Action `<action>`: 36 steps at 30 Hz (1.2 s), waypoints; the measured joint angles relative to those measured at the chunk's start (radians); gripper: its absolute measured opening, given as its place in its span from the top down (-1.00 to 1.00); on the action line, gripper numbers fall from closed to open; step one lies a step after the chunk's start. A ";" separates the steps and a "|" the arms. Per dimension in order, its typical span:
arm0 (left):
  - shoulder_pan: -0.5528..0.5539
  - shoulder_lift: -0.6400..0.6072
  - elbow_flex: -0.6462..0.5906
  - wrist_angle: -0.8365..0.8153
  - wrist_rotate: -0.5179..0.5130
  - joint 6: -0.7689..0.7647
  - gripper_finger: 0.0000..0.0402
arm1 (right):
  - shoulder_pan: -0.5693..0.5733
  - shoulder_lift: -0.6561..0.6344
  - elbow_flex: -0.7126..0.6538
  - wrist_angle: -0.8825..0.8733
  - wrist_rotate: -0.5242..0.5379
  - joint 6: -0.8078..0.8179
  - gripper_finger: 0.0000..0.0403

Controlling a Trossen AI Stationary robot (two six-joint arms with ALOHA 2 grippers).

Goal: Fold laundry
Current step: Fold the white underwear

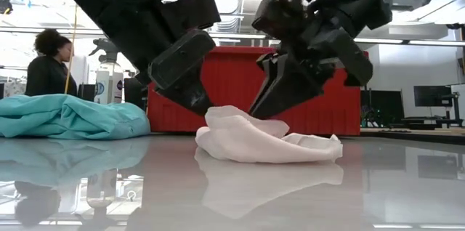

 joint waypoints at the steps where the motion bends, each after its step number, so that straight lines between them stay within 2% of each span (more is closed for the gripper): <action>1: 0.001 0.000 0.000 0.004 -0.002 0.000 1.00 | -0.001 -0.002 0.001 0.004 -0.007 0.000 0.56; 12: 0.002 0.000 -0.095 0.180 0.017 -0.001 1.00 | 0.013 -0.002 -0.005 -0.033 -0.009 0.025 0.56; 30: 0.002 0.000 -0.092 0.236 0.060 0.023 1.00 | 0.013 -0.002 -0.004 -0.081 -0.035 0.079 0.56; 36: -0.019 -0.001 -0.049 0.329 0.103 0.098 1.00 | 0.013 -0.002 -0.004 -0.076 -0.034 0.079 0.56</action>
